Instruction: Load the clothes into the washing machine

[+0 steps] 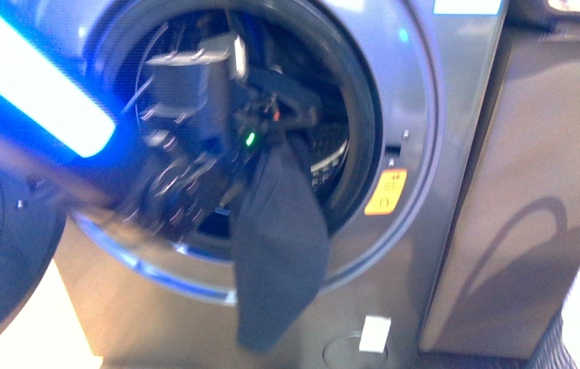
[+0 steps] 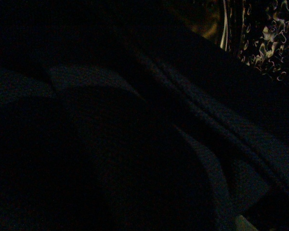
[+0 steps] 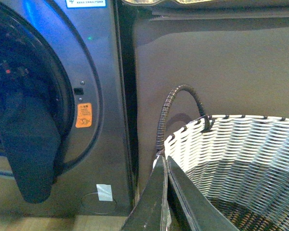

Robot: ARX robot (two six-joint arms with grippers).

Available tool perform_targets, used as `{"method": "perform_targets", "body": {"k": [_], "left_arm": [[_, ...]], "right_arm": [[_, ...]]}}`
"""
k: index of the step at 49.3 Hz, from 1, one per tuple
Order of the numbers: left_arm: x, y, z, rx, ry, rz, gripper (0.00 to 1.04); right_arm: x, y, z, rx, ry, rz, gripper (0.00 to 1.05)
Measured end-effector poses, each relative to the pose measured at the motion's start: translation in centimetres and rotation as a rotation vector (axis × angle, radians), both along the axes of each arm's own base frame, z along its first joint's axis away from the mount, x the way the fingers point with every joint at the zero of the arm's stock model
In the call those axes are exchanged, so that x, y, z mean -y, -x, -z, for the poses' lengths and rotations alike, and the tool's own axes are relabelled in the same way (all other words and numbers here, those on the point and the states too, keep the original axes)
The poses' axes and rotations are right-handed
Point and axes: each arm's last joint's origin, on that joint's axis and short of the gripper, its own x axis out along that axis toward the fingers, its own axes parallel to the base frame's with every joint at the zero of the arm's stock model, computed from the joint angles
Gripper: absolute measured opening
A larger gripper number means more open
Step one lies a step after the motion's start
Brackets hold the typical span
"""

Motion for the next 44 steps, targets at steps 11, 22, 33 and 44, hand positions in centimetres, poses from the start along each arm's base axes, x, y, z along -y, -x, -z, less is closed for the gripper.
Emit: {"method": "perform_targets", "body": {"k": [11, 22, 33, 44], "left_arm": [[-0.6, -3.2, 0.0, 0.022, -0.069, -0.059, 0.11], [-2.5, -5.8, 0.2, 0.015, -0.084, -0.162, 0.11], [-3.8, -7.4, 0.0, 0.012, -0.099, -0.226, 0.11], [-3.2, -8.4, 0.0, 0.014, -0.116, -0.264, 0.11]], "right_arm": [[0.0, 0.5, 0.8, 0.005, 0.0, 0.0, 0.02], [0.0, 1.3, 1.3, 0.01, 0.0, 0.0, 0.02], [0.0, 1.3, 1.9, 0.005, 0.0, 0.0, 0.02], [0.0, 1.3, 3.0, 0.003, 0.0, 0.0, 0.02]]}}
